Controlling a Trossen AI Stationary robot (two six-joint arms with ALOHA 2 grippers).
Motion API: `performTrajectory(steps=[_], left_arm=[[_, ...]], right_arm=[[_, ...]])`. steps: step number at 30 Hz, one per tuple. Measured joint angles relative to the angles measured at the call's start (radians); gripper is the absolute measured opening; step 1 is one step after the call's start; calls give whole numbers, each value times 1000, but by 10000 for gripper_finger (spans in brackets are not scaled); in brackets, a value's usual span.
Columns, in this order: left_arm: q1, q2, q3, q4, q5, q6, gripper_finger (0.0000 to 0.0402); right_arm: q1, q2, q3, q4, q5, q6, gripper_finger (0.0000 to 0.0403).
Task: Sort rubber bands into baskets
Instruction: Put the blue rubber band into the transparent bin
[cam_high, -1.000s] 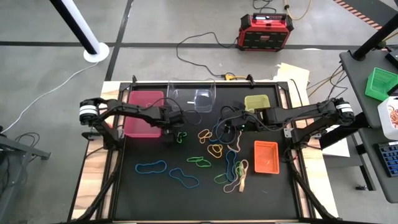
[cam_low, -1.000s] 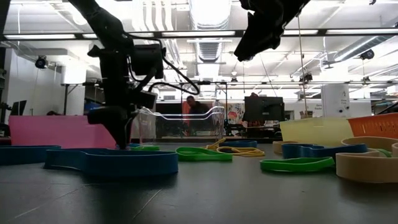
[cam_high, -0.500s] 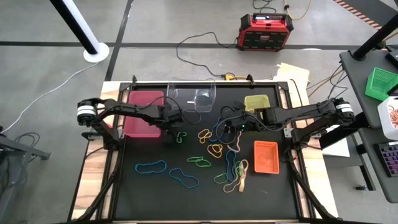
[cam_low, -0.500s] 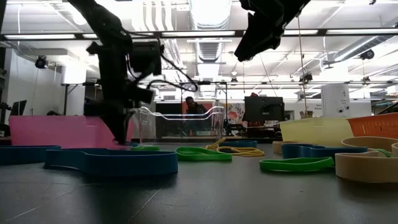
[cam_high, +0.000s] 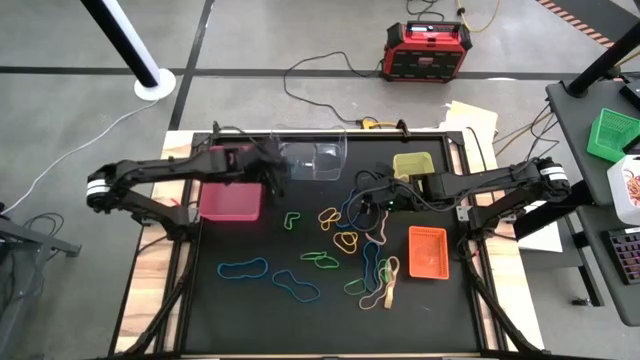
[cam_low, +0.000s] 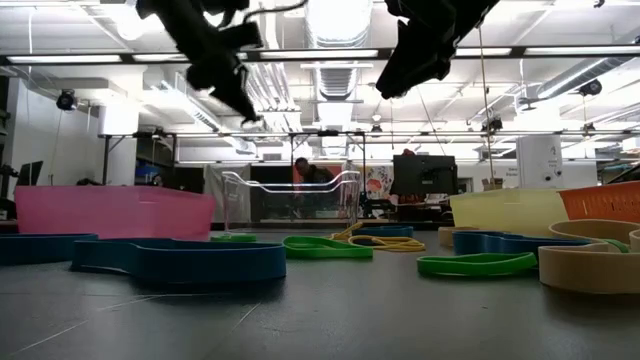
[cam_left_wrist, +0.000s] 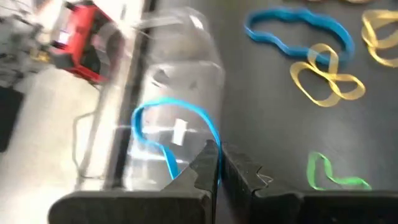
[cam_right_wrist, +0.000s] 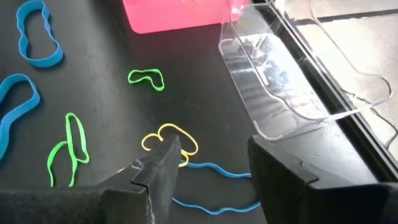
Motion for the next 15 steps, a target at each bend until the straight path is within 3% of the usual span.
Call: performTrajectory(steps=[7,15], left_arm=[[150,90,79,14,7,17,15],[237,201,124,-9,146,44,107]], right_arm=[[0,6,-2,11,0,23,183],[0,12,-2,12,-1,64,183]])
